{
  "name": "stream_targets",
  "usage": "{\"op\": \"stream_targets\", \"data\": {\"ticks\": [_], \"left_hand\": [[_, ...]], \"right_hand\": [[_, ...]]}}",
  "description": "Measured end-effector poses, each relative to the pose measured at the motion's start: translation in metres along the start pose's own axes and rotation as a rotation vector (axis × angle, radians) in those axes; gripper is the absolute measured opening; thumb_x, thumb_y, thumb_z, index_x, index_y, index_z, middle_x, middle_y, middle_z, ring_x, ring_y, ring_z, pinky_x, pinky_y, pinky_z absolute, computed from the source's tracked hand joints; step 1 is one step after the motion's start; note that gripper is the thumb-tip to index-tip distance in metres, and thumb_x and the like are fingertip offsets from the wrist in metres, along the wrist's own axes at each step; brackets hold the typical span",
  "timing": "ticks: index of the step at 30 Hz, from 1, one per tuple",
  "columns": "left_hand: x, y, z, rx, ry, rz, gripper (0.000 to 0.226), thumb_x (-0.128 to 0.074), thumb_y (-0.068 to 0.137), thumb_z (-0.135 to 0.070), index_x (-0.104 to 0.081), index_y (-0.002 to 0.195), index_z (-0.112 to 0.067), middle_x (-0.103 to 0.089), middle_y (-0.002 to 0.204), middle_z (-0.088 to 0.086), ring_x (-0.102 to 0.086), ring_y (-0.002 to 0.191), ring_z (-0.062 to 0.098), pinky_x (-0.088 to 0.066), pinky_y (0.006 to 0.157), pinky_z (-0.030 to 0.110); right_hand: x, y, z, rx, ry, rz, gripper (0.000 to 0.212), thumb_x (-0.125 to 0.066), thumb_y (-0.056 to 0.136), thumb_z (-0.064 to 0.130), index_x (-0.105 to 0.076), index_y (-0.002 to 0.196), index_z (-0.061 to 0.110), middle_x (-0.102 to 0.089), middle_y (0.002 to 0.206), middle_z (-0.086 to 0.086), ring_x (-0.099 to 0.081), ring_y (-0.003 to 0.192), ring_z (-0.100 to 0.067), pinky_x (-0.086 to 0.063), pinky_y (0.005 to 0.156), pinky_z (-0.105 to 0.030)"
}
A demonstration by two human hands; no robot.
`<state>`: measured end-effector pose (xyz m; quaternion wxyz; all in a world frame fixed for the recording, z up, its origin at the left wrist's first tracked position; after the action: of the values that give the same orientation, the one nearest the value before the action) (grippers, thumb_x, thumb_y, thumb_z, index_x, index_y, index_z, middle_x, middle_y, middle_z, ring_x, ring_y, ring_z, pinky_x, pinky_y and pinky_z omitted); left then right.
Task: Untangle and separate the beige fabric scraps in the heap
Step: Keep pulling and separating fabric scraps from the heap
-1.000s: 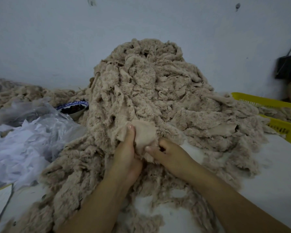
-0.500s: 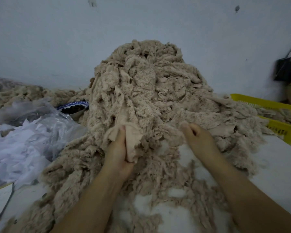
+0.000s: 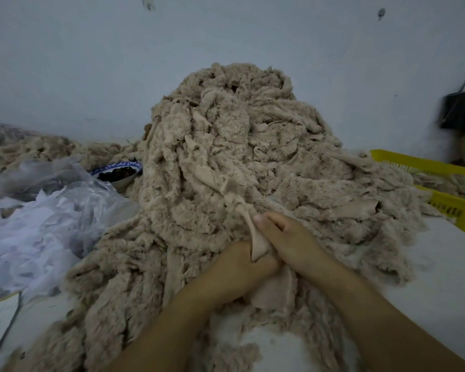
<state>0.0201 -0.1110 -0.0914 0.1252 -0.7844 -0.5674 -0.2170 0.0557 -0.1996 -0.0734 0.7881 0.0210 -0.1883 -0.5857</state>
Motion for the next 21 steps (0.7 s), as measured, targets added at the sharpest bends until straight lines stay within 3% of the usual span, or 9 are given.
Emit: {"op": "stream_targets", "data": {"ticks": [1, 3, 6, 9, 11, 13, 16, 21], "left_hand": [[0.006, 0.000, 0.003, 0.030, -0.025, -0.023, 0.029, -0.061, 0.096, -0.045, -0.071, 0.099, -0.018, -0.074, 0.092, 0.002, -0.070, 0.083, 0.017, -0.058, 0.077, 0.035], [0.018, 0.000, 0.008, 0.085, -0.171, -0.119, 0.053, -0.059, 0.087, -0.060, -0.071, 0.107, -0.013, -0.074, 0.105, 0.008, -0.070, 0.099, 0.026, -0.056, 0.091, 0.046], [0.028, 0.005, 0.015, 0.118, -0.571, -0.195, 0.052, -0.061, 0.090, -0.058, -0.073, 0.105, -0.010, -0.074, 0.097, 0.011, -0.071, 0.090, 0.023, -0.057, 0.077, 0.038], [0.036, 0.008, 0.020, 0.136, -0.940, -0.254, 0.033, -0.065, 0.082, -0.037, -0.074, 0.096, -0.008, -0.071, 0.084, 0.007, -0.069, 0.073, 0.015, -0.057, 0.065, 0.027], [0.045, 0.008, 0.027, 0.152, -1.074, -0.320, 0.018, -0.062, 0.087, -0.028, -0.070, 0.080, -0.012, -0.063, 0.069, 0.000, -0.054, 0.051, 0.008, -0.047, 0.047, 0.020], [0.056, 0.008, 0.038, 0.167, -1.230, -0.399, 0.029, -0.054, 0.096, -0.022, -0.055, 0.067, -0.016, -0.049, 0.058, -0.003, -0.037, 0.042, 0.007, -0.038, 0.040, 0.019], [0.069, 0.006, 0.053, 0.189, -1.393, -0.523, 0.034, -0.046, 0.100, -0.019, -0.042, 0.067, -0.020, -0.037, 0.054, -0.005, -0.029, 0.043, 0.007, -0.028, 0.052, 0.019], [0.091, 0.005, 0.060, 0.136, -1.505, -0.643, 0.025, -0.046, 0.104, -0.022, -0.063, 0.088, -0.013, -0.060, 0.075, 0.001, -0.051, 0.063, 0.011, -0.044, 0.064, 0.021]], "right_hand": [[0.007, 0.001, 0.001, 0.003, -0.001, -0.062, 0.037, -0.050, 0.096, 0.048, -0.066, 0.081, 0.017, -0.062, 0.068, 0.006, -0.059, 0.065, -0.008, -0.048, 0.065, -0.026], [0.019, 0.000, 0.003, -0.010, 0.034, -0.155, 0.038, -0.049, 0.096, 0.051, -0.069, 0.084, 0.021, -0.066, 0.069, 0.007, -0.062, 0.066, -0.006, -0.049, 0.063, -0.020], [0.006, -0.005, 0.008, 0.020, 0.027, -0.031, 0.046, -0.054, 0.086, 0.059, -0.062, 0.071, 0.017, -0.057, 0.061, 0.007, -0.053, 0.057, -0.006, -0.042, 0.056, -0.021], [-0.024, -0.012, 0.005, 0.070, -0.105, 0.237, 0.045, -0.059, 0.097, 0.041, -0.042, 0.057, 0.026, -0.037, 0.055, 0.012, -0.035, 0.051, -0.005, -0.030, 0.049, -0.016], [-0.031, -0.013, -0.001, 0.064, -0.157, 0.345, 0.050, -0.057, 0.100, 0.034, -0.034, 0.056, 0.028, -0.031, 0.051, 0.014, -0.029, 0.047, -0.003, -0.030, 0.049, -0.014], [-0.030, -0.013, -0.004, 0.046, -0.171, 0.390, 0.051, -0.056, 0.101, 0.033, -0.034, 0.055, 0.029, -0.032, 0.050, 0.014, -0.030, 0.044, -0.003, -0.032, 0.049, -0.013], [-0.027, -0.012, -0.006, 0.031, -0.197, 0.408, 0.054, -0.056, 0.101, 0.033, -0.039, 0.050, 0.034, -0.035, 0.047, 0.014, -0.031, 0.042, -0.002, -0.034, 0.048, -0.013], [-0.018, -0.011, -0.005, 0.012, -0.185, 0.379, 0.055, -0.054, 0.102, 0.030, -0.044, 0.048, 0.033, -0.044, 0.046, 0.013, -0.035, 0.041, 0.000, -0.037, 0.049, -0.013]]}}
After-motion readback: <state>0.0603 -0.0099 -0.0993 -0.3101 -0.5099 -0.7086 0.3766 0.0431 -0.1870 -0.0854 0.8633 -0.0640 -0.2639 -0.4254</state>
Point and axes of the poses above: each hand's wrist, its own y-axis towards the middle knuckle, its own x-axis out of the back of the hand, z = x × y, the point moved 8 cm from there along y, towards the middle knuckle
